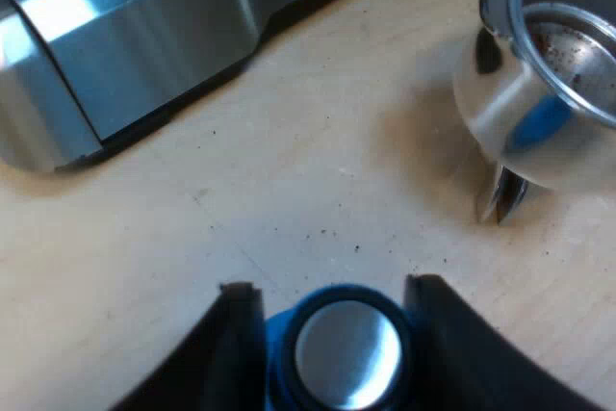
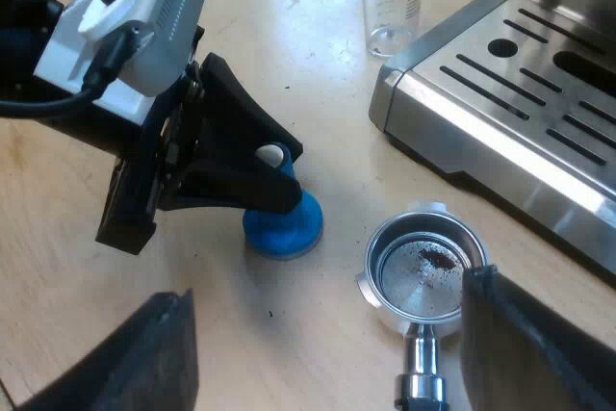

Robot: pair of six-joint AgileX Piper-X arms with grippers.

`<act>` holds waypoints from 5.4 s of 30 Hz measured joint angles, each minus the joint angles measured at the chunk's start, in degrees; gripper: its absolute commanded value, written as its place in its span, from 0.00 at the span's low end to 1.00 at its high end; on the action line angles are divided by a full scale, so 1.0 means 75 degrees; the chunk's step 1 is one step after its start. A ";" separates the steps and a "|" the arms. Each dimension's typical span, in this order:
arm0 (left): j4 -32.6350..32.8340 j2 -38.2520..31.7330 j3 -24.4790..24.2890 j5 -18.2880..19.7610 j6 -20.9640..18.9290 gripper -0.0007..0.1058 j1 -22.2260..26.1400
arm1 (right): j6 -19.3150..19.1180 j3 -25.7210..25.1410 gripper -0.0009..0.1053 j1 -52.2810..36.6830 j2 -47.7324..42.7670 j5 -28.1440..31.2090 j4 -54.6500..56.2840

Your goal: Grind coffee beans and then tamp

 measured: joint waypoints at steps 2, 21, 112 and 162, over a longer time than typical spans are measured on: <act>-0.0007 0.0000 0.0000 0.0000 -0.0005 0.19 0.0000 | 0.0000 0.0000 0.58 0.0000 0.0000 0.0000 0.0000; 0.1046 -0.2694 -0.0229 0.0000 -0.0004 0.16 0.0000 | 0.0000 0.0000 0.58 0.0000 0.0000 0.0000 0.0000; 0.3152 0.0922 -0.3684 0.0084 0.1989 0.09 -0.2637 | 0.0008 0.2576 0.58 -0.0715 0.0000 0.0178 -0.3374; 0.1989 0.1329 -0.2966 -0.0619 0.1989 0.09 -0.2637 | 0.0008 0.2576 0.58 -0.0715 0.0000 0.0178 -0.3374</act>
